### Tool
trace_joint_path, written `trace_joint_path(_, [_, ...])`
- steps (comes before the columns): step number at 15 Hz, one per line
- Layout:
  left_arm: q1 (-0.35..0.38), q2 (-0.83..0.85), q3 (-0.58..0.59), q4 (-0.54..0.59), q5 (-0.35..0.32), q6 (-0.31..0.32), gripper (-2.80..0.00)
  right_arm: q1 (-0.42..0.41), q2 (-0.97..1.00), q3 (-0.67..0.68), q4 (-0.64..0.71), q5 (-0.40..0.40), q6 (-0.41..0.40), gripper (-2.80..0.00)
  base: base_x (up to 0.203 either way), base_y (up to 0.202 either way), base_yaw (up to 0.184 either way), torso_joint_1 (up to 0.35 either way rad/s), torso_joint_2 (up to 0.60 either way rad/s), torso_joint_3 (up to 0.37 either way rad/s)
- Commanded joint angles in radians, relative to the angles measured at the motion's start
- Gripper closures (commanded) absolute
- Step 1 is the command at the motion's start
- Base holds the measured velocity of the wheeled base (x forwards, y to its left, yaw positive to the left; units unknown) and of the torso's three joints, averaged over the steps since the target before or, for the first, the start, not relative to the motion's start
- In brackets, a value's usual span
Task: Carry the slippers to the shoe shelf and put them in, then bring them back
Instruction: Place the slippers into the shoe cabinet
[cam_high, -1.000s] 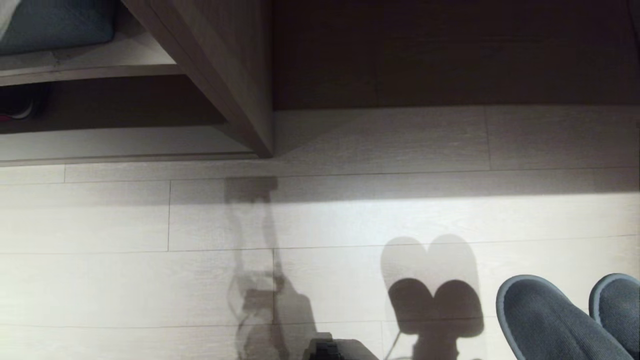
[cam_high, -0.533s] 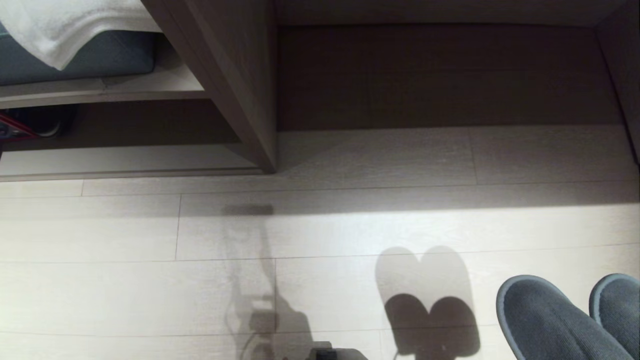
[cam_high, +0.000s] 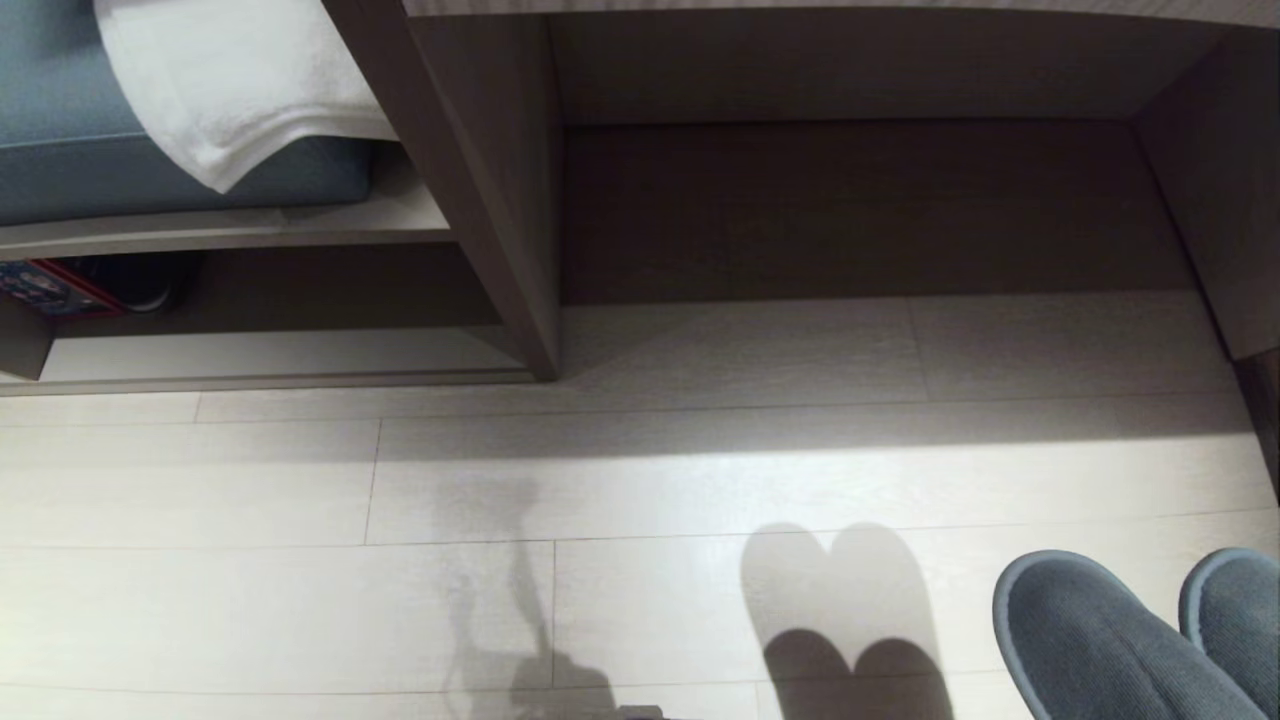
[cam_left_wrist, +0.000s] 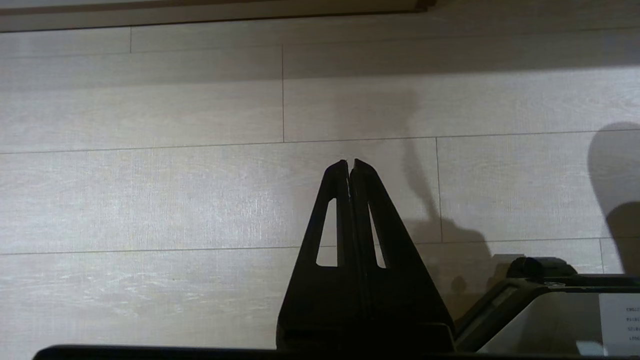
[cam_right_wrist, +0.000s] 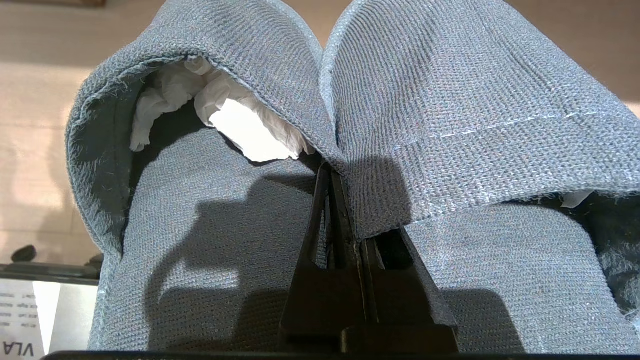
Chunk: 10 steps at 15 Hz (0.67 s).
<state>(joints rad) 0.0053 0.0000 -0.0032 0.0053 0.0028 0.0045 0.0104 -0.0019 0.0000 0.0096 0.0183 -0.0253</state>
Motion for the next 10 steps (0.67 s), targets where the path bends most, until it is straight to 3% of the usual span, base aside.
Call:
trace_joint_path(1, [0.001, 0.000, 0.000, -0.001, 0.000, 0.000, 0.00, 0.000, 0.002, 0.001, 0.000, 0.001, 0.000, 0.00, 0.000, 0.000, 0.000, 0.003, -0.01, 0.203])
trace_joint_path(10, [0.001, 0.000, 0.000, -0.001, 0.000, 0.000, 0.00, 0.000, 0.002, 0.000, 0.000, 0.001, 0.000, 0.00, 0.000, 0.000, 0.000, 0.002, 0.00, 0.204])
